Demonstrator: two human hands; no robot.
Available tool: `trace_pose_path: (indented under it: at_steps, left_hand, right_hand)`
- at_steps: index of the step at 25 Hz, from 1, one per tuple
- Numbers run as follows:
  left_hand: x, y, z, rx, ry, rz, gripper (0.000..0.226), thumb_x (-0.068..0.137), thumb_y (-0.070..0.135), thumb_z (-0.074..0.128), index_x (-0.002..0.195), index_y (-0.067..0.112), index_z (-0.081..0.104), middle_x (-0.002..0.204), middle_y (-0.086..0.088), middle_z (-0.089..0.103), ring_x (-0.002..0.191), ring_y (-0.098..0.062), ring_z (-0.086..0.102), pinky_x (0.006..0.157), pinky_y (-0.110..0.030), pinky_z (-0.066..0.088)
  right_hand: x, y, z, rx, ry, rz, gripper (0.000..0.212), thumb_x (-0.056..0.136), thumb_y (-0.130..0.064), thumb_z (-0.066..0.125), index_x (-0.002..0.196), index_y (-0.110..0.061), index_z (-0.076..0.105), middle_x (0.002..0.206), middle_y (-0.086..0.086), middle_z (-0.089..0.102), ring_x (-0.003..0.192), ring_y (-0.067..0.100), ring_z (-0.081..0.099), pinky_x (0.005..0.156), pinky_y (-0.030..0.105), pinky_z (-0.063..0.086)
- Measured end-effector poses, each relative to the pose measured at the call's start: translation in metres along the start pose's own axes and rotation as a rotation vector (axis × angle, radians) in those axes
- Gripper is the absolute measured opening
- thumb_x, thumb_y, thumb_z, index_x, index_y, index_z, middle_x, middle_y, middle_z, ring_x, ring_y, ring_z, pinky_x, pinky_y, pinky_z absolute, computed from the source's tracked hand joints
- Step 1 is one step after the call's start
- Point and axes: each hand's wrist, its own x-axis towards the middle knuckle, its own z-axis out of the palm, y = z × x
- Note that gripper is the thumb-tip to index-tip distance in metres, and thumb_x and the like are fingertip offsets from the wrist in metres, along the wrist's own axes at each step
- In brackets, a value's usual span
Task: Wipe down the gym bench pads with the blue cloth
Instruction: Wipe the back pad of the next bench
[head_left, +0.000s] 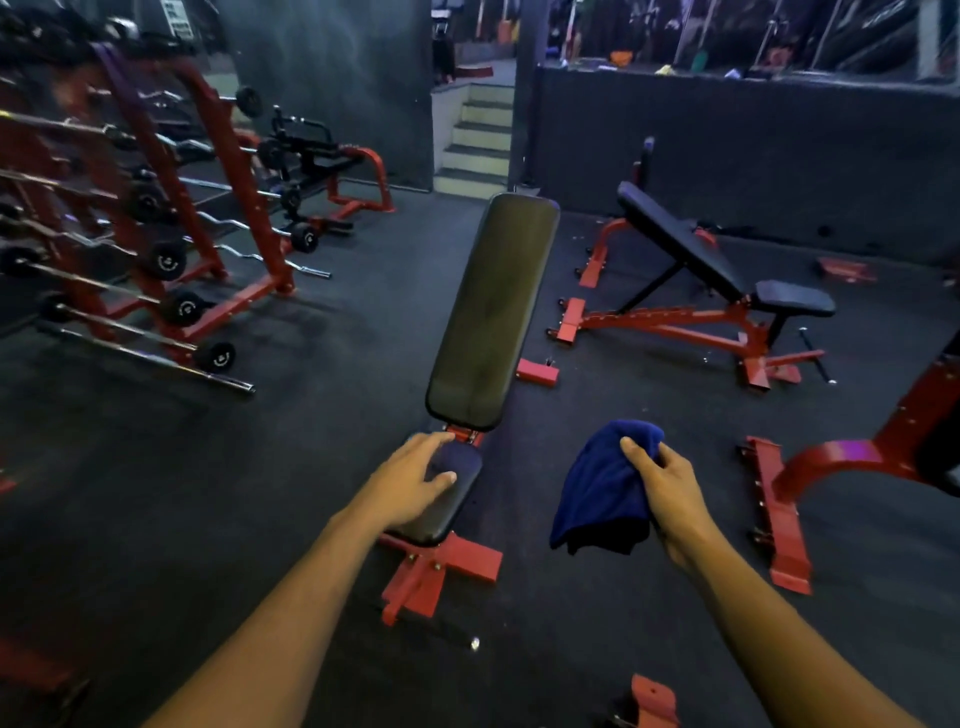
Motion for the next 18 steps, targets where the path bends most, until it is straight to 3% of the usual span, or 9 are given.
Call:
trace_pose_path:
  at_steps: [7,14,18]
  left_hand:
    - [0.162,0.019,-0.003,0.102,0.019,0.015,0.066,0.101,0.027,0.063,0.159,0.019,0.032,0.160,-0.002,0.035,0.146,-0.022,0.037,0.115,-0.033,0.034]
    - [0.288,0.016,-0.007,0.147,0.101,0.020,0.071,0.102,0.036,0.060,0.162,0.023,0.025,0.167,0.001,0.025,0.152,-0.020,0.026,0.120,-0.039,0.030]
    - [0.363,-0.002,-0.014,0.335,0.198,0.045,0.077,0.104,0.045,0.052,0.164,0.018,0.012,0.172,-0.002,0.008,0.159,-0.021,0.003,0.126,-0.049,0.009]
  right_hand:
    - [0.145,-0.024,-0.008,0.089,0.030,0.031,0.016,0.090,-0.040,0.068,0.096,-0.025,0.068,0.081,-0.012,0.075,0.075,0.009,0.072,0.063,0.027,0.055]
    - [0.283,-0.056,0.012,0.100,-0.033,0.047,0.014,0.092,-0.035,0.067,0.097,-0.023,0.068,0.093,0.001,0.073,0.085,0.018,0.070,0.067,0.031,0.056]
    - [0.356,-0.065,0.022,0.050,-0.054,0.032,0.011,0.093,-0.031,0.065,0.100,-0.022,0.068,0.099,0.004,0.072,0.091,0.022,0.069,0.071,0.034,0.055]
